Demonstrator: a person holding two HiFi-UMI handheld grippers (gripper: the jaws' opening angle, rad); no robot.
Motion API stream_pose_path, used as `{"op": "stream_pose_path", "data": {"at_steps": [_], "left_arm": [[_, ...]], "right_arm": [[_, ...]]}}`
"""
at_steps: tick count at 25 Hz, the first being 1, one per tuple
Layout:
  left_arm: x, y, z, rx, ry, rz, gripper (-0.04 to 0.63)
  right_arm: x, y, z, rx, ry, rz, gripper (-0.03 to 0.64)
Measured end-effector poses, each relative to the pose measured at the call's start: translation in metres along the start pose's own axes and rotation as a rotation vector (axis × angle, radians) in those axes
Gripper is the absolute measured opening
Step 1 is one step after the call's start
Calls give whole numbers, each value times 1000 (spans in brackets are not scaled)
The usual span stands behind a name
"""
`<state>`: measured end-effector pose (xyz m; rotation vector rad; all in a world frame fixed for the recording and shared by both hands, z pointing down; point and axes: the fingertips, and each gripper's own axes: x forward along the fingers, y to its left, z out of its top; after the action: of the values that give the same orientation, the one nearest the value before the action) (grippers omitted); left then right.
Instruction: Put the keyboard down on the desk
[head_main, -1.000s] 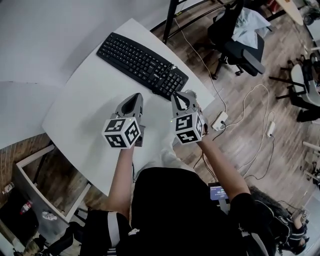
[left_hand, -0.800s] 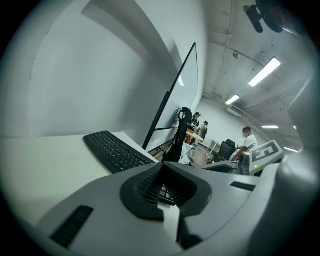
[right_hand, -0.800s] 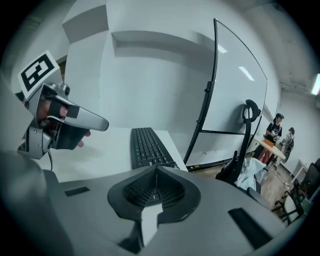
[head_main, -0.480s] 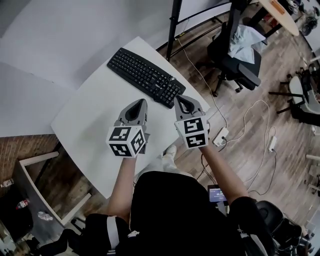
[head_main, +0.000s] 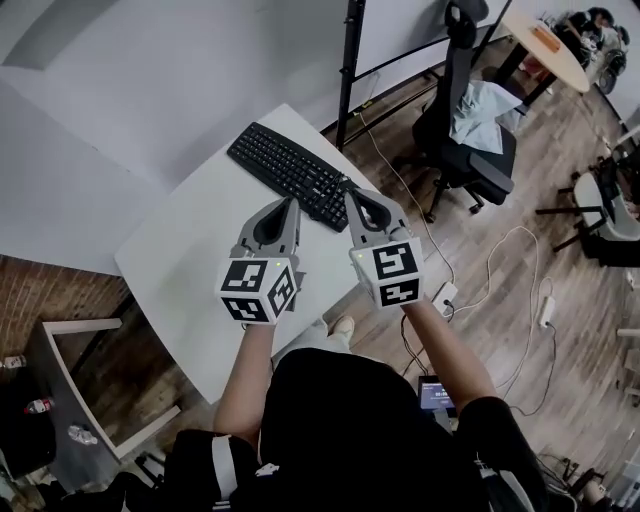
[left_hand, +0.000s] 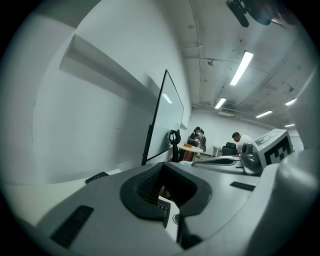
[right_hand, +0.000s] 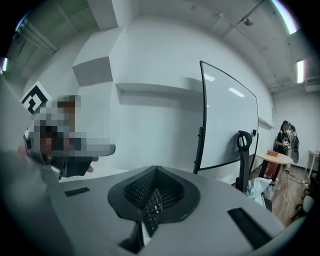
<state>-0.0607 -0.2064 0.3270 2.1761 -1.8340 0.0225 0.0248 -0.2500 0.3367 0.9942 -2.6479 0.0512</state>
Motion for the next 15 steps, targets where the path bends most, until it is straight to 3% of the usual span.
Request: {"op": "stream_pose_path", "data": {"at_steps": [15], "left_arm": [[-33,-35,69,199,-142,17,14]], "right_arm": [[-47,-4,70,-22,-160,-27,40]]}}
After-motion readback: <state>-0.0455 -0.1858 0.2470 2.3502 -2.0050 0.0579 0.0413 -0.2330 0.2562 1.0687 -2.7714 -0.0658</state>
